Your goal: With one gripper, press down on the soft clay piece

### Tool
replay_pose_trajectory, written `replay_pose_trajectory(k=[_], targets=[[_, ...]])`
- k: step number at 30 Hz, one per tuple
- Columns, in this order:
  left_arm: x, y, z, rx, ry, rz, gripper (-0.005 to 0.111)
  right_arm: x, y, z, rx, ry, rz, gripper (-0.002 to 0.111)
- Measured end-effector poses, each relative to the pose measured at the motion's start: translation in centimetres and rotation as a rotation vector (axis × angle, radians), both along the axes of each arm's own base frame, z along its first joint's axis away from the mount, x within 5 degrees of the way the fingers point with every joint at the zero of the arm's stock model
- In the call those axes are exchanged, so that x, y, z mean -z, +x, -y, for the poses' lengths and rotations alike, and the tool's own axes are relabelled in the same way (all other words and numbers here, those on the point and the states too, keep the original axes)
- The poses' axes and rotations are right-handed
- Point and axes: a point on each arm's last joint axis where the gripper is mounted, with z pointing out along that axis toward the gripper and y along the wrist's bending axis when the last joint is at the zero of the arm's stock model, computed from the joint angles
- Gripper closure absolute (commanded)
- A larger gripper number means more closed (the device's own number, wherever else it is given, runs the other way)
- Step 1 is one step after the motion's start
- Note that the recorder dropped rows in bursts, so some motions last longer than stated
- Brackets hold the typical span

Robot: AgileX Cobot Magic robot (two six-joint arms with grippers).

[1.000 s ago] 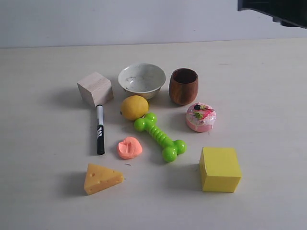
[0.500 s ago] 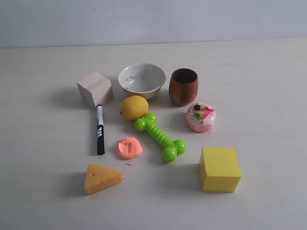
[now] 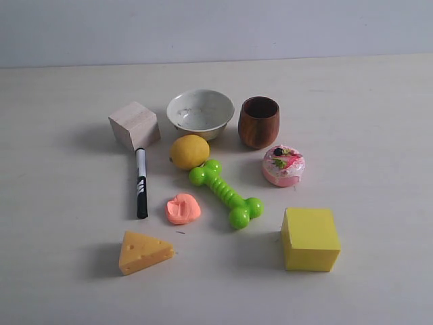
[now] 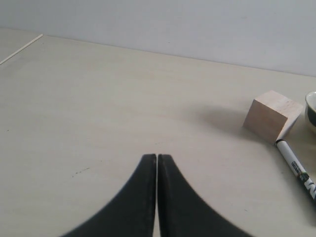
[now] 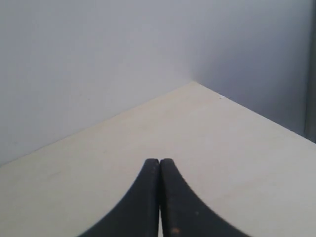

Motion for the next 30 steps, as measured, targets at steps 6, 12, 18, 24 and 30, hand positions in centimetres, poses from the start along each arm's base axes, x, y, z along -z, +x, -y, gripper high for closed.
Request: replay_pose_trajectory(k=[6, 12, 18, 24, 30], targets=[[0.0, 0.0, 0.0, 0.0, 0.0, 0.0, 0.103, -0.4, -0.9, -0.2, -0.006, -0.019, 0.056, 0.108], [0.0, 0.0, 0.0, 0.0, 0.0, 0.0, 0.103, -0.2, -0.8, -0.3, -0.018, 0.035, 0.064, 0.108], [0.0, 0.0, 0.0, 0.0, 0.0, 0.0, 0.103, -0.5, -0.5, -1.2, -0.125, 0.025, 0.109, 0.108], [0.0, 0.0, 0.0, 0.0, 0.0, 0.0, 0.103, -0.5, -1.0, -2.2, -0.233, -0.055, 0.153, 0.108], [0.0, 0.0, 0.0, 0.0, 0.0, 0.0, 0.103, 1.5, -1.3, -2.3, -0.249, -0.131, 0.118, 0.108]])
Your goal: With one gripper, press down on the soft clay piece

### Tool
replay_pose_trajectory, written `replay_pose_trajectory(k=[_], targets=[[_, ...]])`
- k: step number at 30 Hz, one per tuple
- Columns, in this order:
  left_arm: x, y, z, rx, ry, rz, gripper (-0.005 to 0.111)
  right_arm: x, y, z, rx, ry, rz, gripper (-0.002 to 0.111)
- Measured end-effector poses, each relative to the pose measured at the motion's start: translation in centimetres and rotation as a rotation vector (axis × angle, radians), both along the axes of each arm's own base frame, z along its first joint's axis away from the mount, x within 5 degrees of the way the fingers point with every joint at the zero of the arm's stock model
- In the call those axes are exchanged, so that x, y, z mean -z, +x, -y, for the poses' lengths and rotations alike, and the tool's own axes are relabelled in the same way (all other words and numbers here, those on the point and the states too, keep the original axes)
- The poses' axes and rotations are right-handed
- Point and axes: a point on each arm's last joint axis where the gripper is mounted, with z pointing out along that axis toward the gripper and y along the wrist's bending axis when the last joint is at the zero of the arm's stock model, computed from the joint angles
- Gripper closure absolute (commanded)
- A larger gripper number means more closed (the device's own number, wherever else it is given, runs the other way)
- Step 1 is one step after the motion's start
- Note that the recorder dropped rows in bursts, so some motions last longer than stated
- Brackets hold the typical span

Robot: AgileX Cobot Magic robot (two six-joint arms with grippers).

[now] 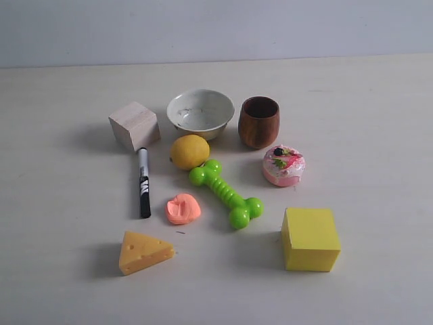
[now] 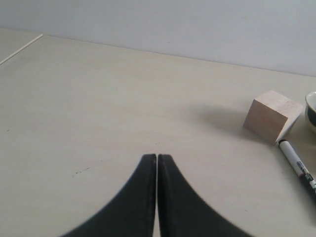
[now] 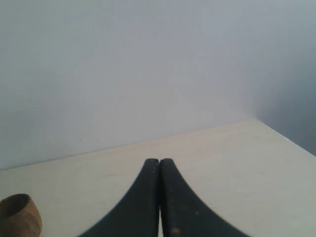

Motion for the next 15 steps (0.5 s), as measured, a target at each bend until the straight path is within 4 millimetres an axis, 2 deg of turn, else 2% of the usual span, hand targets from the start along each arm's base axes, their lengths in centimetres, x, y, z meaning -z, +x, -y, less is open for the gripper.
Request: replay_pose_trajectory(k=[15], targets=[[0.0, 0.0, 0.0, 0.0, 0.0, 0.0, 0.103, 5.0, -0.2, 0.0, 0.002, -0.027, -0.089, 0.108]])
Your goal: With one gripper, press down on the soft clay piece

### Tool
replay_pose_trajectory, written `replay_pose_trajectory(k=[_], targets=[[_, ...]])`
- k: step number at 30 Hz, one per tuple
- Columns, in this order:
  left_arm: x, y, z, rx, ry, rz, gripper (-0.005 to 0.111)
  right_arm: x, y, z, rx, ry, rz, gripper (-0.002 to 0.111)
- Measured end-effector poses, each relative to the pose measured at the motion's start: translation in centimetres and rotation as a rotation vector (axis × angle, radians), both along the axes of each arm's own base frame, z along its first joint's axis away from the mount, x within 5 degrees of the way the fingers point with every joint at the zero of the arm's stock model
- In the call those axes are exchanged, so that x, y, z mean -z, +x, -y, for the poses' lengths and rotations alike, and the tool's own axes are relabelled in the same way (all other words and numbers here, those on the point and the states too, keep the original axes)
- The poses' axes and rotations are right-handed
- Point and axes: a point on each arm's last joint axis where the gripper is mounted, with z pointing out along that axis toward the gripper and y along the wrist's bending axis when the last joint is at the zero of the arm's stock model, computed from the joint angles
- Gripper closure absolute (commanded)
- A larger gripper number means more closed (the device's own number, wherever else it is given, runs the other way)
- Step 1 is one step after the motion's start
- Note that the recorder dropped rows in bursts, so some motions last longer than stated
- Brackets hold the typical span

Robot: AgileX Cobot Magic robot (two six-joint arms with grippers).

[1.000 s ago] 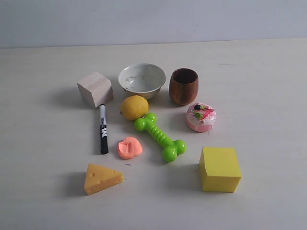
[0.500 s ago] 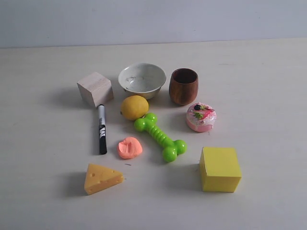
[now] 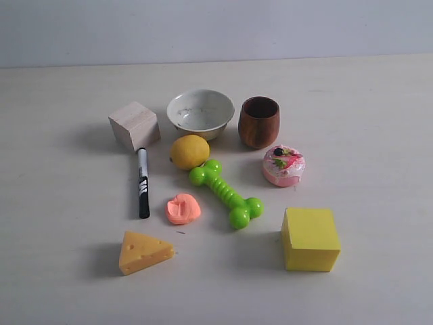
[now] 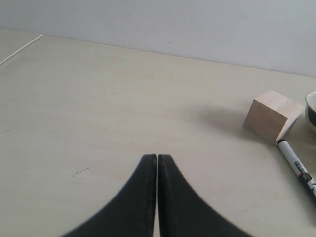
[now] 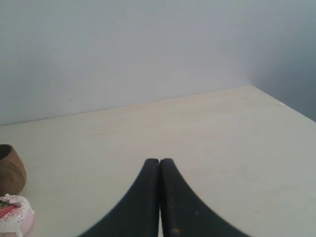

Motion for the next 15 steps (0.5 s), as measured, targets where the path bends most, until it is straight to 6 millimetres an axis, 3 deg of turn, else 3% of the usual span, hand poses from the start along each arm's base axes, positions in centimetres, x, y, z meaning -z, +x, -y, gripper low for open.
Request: replay_pose_trajectory(k=[15], targets=[[0.0, 0.0, 0.0, 0.0, 0.0, 0.0, 0.103, 1.1, -0.2, -0.2, -0.036, 0.012, -0.119, 0.108]])
